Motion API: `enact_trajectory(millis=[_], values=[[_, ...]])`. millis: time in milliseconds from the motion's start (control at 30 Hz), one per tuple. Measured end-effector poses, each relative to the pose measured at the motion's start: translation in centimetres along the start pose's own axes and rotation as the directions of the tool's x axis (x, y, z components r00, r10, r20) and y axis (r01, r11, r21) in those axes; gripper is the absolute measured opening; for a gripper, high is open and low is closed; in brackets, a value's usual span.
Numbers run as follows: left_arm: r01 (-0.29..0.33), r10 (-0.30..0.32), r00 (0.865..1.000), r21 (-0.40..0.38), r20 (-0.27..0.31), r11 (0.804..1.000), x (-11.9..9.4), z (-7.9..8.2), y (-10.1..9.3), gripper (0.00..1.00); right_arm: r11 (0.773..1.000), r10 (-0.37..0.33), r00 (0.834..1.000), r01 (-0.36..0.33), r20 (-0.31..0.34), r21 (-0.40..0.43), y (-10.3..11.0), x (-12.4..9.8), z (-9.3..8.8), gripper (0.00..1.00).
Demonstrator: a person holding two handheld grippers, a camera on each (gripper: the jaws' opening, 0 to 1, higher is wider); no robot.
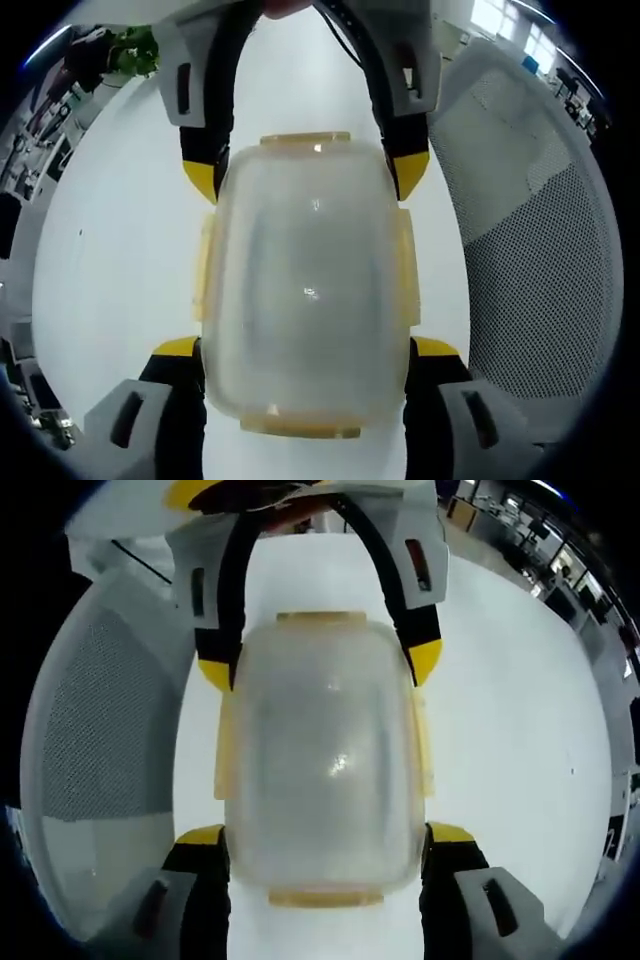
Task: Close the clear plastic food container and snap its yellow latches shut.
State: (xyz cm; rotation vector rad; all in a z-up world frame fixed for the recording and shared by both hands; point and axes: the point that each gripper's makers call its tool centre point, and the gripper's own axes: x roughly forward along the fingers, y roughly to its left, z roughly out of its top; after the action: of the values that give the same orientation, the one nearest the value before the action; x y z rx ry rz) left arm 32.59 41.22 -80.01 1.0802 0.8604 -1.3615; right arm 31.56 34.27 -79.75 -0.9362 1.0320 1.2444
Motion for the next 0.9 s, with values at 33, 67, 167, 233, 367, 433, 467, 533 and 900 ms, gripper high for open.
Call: enact_trajectory(millis=[33,67,167,233,367,433,467,533,900], values=[[0.0,0.0,1.0,0.0,-0.005,1.0,0.01,-0.01,0.01,0.82,1.0,0.001,1.0,-0.001,0.0,0.001,0.01,-0.02,0.01,0.78],[0.0,0.0,1.0,0.001,-0.01,1.0,0.09,-0.06,0.06,0.82,1.0,0.001,1.0,-0.001,0.0,0.001,0.01,-0.03,0.01,0.78],[0.0,0.0,1.0,0.003,-0.012,1.0,0.09,-0.11,0.06,0.82,1.0,0.001,1.0,-0.001,-0.007,0.004,-0.05,0.05,0.0,0.78],[-0.004,0.004,1.0,0.002,0.0,1.0,0.05,-0.08,0.08,0.82,1.0,-0.002,1.0,0.002,-0.003,0.005,-0.09,0.08,-0.05,0.78],[-0.007,0.007,1.0,-0.001,0.029,1.0,-0.03,0.05,0.03,0.82,1.0,-0.012,1.0,0.012,0.016,0.011,-0.03,-0.01,-0.02,0.78],[-0.006,0.006,1.0,-0.001,0.026,1.0,0.01,0.09,0.04,0.82,1.0,-0.014,1.0,0.013,0.011,0.01,-0.02,0.02,-0.04,0.78],[-0.006,0.006,1.0,0.0,0.022,1.0,0.02,0.07,0.04,0.82,1.0,-0.013,1.0,0.013,0.009,0.01,-0.02,0.01,-0.07,0.78],[-0.005,0.005,1.0,0.0,0.011,1.0,0.02,0.05,0.03,0.82,1.0,-0.011,1.0,0.011,0.004,0.008,-0.01,0.0,0.0,0.78],[-0.003,0.003,1.0,0.012,0.016,1.0,0.05,-0.13,0.83,0.82,1.0,-0.011,1.0,0.011,0.017,0.018,-0.69,0.04,0.16,0.78]])
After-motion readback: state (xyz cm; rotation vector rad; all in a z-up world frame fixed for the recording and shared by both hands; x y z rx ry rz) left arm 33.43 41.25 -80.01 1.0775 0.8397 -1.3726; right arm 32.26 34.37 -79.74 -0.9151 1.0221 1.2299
